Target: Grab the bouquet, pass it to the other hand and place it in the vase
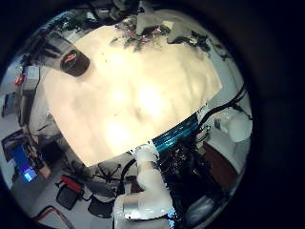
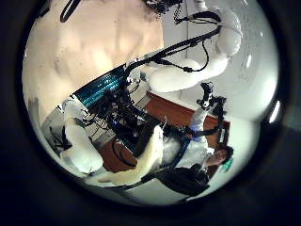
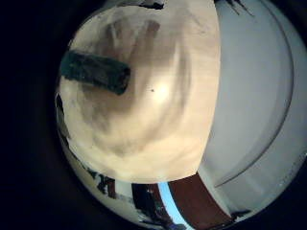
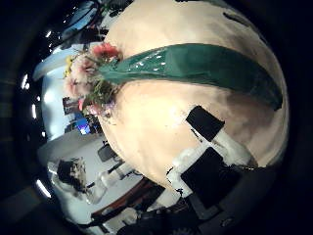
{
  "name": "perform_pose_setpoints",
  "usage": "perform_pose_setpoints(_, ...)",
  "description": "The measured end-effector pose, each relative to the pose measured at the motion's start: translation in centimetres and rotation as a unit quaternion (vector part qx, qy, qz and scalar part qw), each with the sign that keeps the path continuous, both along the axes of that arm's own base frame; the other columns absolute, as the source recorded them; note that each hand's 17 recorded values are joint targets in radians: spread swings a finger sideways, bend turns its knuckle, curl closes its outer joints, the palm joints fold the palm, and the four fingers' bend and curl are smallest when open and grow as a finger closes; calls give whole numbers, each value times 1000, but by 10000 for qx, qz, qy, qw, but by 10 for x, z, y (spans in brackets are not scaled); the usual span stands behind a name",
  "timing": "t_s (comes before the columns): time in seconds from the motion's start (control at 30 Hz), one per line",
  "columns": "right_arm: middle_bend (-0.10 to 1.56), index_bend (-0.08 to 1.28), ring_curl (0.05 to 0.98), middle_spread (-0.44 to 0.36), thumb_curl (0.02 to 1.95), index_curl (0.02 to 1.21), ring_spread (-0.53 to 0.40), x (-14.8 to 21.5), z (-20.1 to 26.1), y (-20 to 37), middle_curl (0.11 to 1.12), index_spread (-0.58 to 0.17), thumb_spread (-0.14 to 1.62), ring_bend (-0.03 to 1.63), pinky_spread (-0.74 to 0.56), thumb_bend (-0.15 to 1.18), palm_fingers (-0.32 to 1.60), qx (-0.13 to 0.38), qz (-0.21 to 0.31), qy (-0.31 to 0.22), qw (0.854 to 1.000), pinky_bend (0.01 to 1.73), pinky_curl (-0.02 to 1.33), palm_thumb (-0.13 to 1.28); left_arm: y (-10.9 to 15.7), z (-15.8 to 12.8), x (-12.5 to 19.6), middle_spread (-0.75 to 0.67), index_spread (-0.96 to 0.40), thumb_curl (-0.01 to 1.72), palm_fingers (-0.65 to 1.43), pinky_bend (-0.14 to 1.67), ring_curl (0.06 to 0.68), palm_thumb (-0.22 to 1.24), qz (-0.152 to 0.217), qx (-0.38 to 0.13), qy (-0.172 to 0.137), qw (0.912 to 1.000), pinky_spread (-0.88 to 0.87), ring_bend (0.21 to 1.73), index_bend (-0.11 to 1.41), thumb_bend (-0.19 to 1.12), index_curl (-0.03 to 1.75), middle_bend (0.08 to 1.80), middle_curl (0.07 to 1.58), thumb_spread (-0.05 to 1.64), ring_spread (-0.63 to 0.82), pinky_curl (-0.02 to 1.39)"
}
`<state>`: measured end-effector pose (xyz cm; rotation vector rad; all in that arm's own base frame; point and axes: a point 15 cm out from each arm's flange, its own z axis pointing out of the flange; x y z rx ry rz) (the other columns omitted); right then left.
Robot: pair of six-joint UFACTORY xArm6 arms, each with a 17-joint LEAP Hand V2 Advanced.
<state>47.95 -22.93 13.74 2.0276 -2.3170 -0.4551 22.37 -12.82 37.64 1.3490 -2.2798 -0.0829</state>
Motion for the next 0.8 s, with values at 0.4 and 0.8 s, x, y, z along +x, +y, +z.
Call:
perform_pose_setpoints(0.4, 411, 188, 304, -81, 433, 305, -119, -5, -12, 4, 430, -253, 1006, 804, 232, -14, 532, -302, 165, 294, 9990, 518, 231, 801, 1, -3, -2, 361, -37, 271, 91, 188, 210, 192, -20, 15, 67, 10000, 574, 451, 195, -17, 402, 177, 277, 1212, 554, 271)
perform_pose_setpoints(0.8, 593, 255, 360, -178, 449, 399, -260, -3, -16, 15, 535, -334, 975, 929, -177, -19, 929, -610, 401, 506, 9960, 657, 204, 852, 3, 2, -6, 361, -37, 271, 90, 186, 210, 192, -46, 4, 0, 10000, 570, 449, 200, -17, 406, 178, 277, 1212, 554, 271)
